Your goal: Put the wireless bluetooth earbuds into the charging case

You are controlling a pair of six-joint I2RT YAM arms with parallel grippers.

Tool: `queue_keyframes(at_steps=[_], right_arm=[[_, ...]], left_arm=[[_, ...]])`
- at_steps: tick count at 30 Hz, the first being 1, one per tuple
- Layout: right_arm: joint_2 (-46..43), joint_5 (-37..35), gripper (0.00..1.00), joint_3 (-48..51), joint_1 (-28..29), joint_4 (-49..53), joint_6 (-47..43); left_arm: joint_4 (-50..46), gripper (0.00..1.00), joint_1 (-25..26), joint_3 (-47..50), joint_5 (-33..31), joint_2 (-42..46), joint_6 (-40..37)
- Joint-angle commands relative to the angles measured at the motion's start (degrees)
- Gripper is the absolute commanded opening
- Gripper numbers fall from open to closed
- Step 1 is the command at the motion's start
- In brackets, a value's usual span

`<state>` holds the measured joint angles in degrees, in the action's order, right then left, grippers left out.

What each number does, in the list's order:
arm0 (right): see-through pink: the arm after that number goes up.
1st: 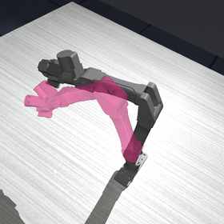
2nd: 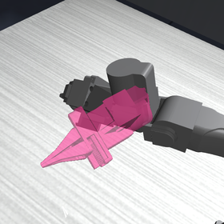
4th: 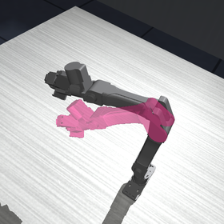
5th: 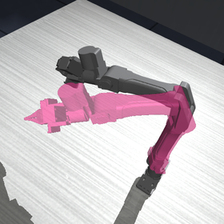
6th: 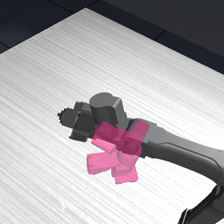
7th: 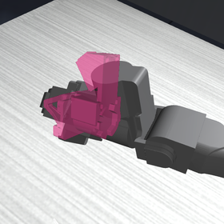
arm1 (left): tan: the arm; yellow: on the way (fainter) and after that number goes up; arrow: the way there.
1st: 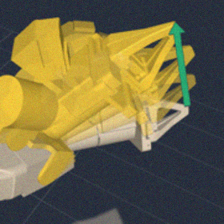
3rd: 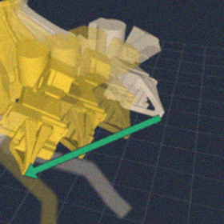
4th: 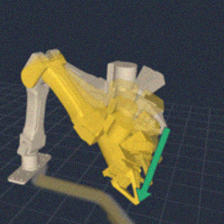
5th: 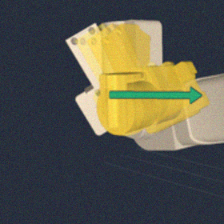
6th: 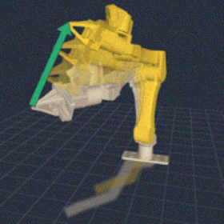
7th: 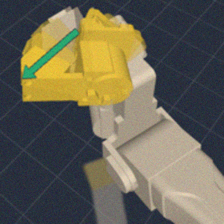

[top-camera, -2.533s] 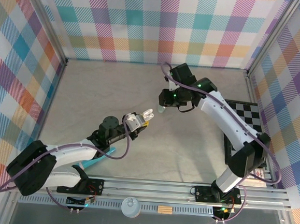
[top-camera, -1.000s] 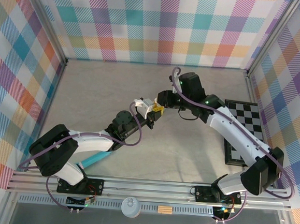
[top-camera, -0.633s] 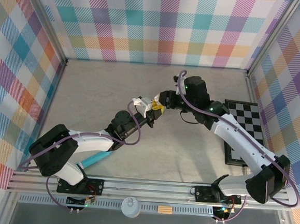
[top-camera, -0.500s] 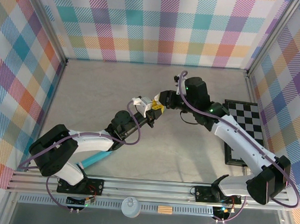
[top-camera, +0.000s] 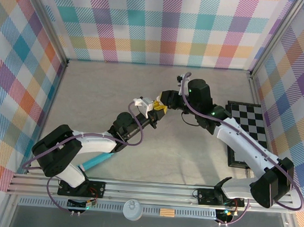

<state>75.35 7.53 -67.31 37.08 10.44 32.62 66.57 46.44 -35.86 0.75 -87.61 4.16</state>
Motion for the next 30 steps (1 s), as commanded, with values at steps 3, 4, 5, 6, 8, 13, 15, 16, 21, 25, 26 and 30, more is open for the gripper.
queue_keyframes(at_steps=[3,4,5,6,8,13,15,16,21,25,26,30], right_arm=[[-1.3,1.2,0.24,1.6,0.2,-3.2,1.1],[-1.3,1.3,0.23,1.9,0.3,-3.4,1.3],[-1.3,1.4,0.24,2.1,0.3,-3.7,1.4],[-1.5,1.4,0.24,2.2,0.3,-3.8,1.4],[-1.8,1.3,0.24,2.5,0.3,-3.9,1.5],[-3.0,1.7,0.24,4.0,0.2,-5.3,2.0],[-3.4,1.8,0.24,4.7,0.3,-6.0,2.4],[-3.7,1.8,0.24,5.1,0.2,-6.6,2.5],[-3.9,1.7,0.24,5.6,0.3,-6.3,2.6],[-4.1,1.4,0.24,6.0,0.2,-5.7,2.4],[-4.2,1.3,0.24,6.0,0.3,-5.4,2.1],[-4.9,0.5,0.24,6.1,0.3,-3.3,1.2]], left_arm=[[6.4,0.0,0.5,-2.4,-0.6,-0.6,3.0],[7.0,0.0,0.5,-2.6,-0.7,-0.8,3.4],[7.2,0.0,0.5,-2.6,-0.8,-0.8,3.5],[7.4,0.0,0.6,-2.8,-1.0,-0.7,3.6],[7.7,0.0,0.5,-2.9,-1.5,-0.7,3.9],[8.4,0.0,0.5,-3.4,-3.0,-0.8,4.7],[8.8,0.0,0.5,-3.5,-3.6,-1.0,5.0],[8.9,0.0,0.5,-3.6,-4.0,-1.0,5.0],[9.2,0.0,0.5,-3.9,-3.8,-1.0,5.2],[9.6,0.0,0.5,-3.9,-3.9,-0.8,5.0],[9.6,0.0,0.6,-3.9,-3.8,-0.8,5.0],[9.6,0.0,0.5,-4.2,-2.8,-0.5,4.9]])
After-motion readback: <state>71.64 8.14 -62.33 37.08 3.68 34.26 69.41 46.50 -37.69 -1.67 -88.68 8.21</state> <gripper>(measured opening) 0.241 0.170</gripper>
